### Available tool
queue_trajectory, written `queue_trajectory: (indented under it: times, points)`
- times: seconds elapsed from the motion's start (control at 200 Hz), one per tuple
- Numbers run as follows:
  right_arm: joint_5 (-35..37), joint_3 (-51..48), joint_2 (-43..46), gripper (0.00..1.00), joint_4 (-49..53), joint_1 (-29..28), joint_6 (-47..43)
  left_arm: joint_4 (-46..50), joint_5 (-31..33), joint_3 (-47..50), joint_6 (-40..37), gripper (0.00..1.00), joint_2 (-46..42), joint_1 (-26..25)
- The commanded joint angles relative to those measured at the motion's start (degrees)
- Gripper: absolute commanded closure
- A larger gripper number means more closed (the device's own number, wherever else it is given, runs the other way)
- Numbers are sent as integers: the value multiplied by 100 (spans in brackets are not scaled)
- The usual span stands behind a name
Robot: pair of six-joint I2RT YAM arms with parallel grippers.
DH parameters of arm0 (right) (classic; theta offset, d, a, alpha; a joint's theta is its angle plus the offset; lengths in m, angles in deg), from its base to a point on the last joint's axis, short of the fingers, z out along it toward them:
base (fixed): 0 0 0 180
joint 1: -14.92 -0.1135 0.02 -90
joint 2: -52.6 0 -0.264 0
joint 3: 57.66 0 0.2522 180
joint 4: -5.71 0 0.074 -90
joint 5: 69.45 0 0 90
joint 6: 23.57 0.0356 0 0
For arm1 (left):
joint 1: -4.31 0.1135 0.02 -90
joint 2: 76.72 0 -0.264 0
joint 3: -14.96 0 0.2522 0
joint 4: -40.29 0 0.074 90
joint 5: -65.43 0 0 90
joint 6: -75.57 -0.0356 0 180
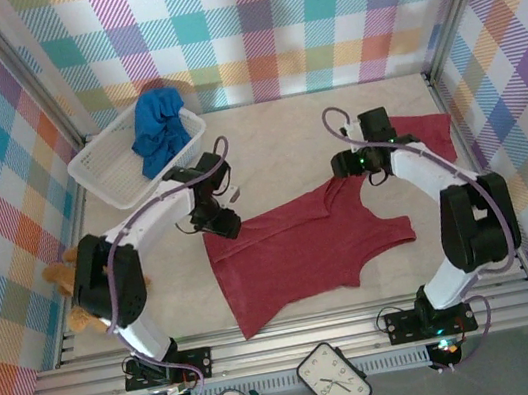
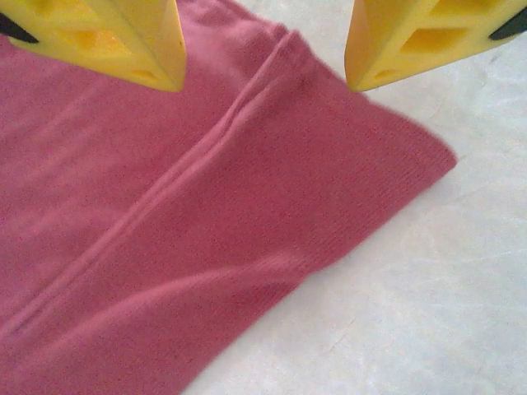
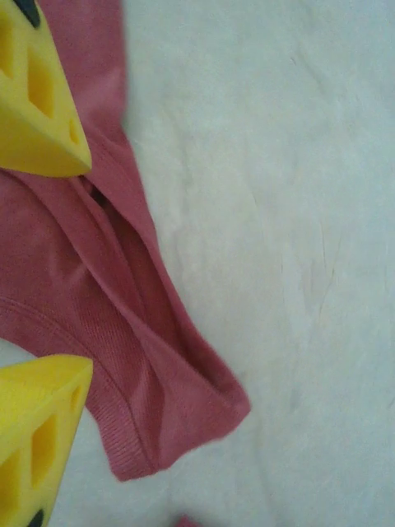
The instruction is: Fold and stack the tank tops
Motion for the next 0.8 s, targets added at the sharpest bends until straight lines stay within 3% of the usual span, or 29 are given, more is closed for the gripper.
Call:
queue_trajectory:
  times: [0.0,0.375,0.8]
  points:
    - [558,232,-361,44,36,30,1279,-195,-174,-115,162,46,556,-3]
    - [1853,1400,-1575,54,380,30,1181,-315,93,210,300,46,824,7]
    - [1761,2305,-2338,63,1272,1,781,-276,99,430,253,46,766,228]
